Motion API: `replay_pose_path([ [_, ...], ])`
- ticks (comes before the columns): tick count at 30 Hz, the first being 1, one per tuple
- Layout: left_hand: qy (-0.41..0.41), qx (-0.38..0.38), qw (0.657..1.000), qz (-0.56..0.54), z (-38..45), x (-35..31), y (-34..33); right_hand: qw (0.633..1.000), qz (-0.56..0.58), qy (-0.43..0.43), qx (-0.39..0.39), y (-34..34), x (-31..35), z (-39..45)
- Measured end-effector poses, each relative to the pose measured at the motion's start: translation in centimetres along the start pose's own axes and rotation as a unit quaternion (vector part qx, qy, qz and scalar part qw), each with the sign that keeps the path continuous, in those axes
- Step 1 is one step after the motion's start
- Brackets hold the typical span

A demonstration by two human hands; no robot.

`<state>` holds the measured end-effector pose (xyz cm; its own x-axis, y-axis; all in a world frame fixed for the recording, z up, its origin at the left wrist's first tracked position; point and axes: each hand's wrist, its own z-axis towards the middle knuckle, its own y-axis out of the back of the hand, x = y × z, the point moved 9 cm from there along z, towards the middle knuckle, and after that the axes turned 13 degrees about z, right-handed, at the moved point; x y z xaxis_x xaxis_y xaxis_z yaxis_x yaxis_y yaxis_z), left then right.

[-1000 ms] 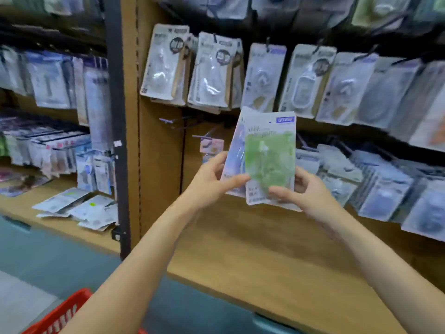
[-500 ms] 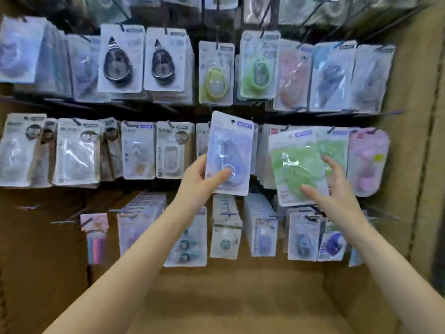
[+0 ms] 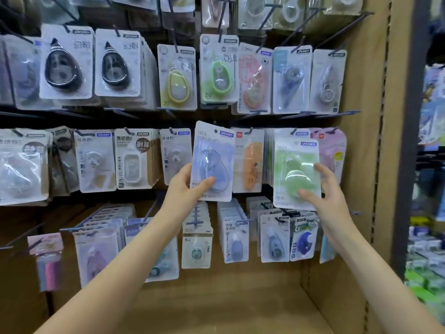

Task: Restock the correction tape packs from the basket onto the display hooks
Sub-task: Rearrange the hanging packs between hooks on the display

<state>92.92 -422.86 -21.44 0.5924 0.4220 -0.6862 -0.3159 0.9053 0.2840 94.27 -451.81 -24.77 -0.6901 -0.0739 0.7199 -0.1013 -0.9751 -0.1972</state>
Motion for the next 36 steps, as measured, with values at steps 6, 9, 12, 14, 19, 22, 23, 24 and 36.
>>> replay_pose_path([
  [6, -0.028, 0.025, 0.999, 0.005, 0.0, -0.7, -2.3, 0.999, -0.025, 0.043, -0.005, 1.8, 2.1, 3.2],
  [9, -0.021, 0.023, 0.999, 0.008, 0.2, -0.3, -2.5, 0.995, -0.094, 0.030, 0.028, 1.1, 1.8, 4.7],
  [12, -0.013, 0.021, 1.000, 0.000, 0.3, 0.0, -2.6, 0.993, -0.115, 0.013, 0.031, 1.1, 0.9, 5.6],
  [14, -0.011, 0.022, 1.000, -0.003, 0.3, 0.2, -2.7, 0.992, -0.123, -0.007, 0.024, 1.4, 0.0, 5.9],
  [19, -0.004, 0.036, 0.999, -0.011, 0.2, 0.7, -3.5, 0.994, -0.077, -0.083, 0.015, 0.6, -1.1, 7.1],
  [22, -0.002, 0.039, 0.999, -0.005, 0.1, 0.8, -3.7, 0.990, -0.091, -0.109, 0.001, -0.6, -1.0, 8.2],
  [23, 0.000, 0.040, 0.999, -0.003, 0.0, 0.8, -3.7, 0.989, -0.097, -0.116, 0.001, -0.8, -1.1, 8.4],
  [24, 0.004, 0.042, 0.999, -0.004, -0.1, 0.9, -3.8, 0.987, -0.107, -0.120, 0.006, -0.9, -1.2, 8.4],
  [36, 0.000, 0.095, 0.995, -0.022, 0.1, -0.9, -8.1, 0.975, -0.202, 0.089, -0.017, -0.7, 4.4, 4.7],
])
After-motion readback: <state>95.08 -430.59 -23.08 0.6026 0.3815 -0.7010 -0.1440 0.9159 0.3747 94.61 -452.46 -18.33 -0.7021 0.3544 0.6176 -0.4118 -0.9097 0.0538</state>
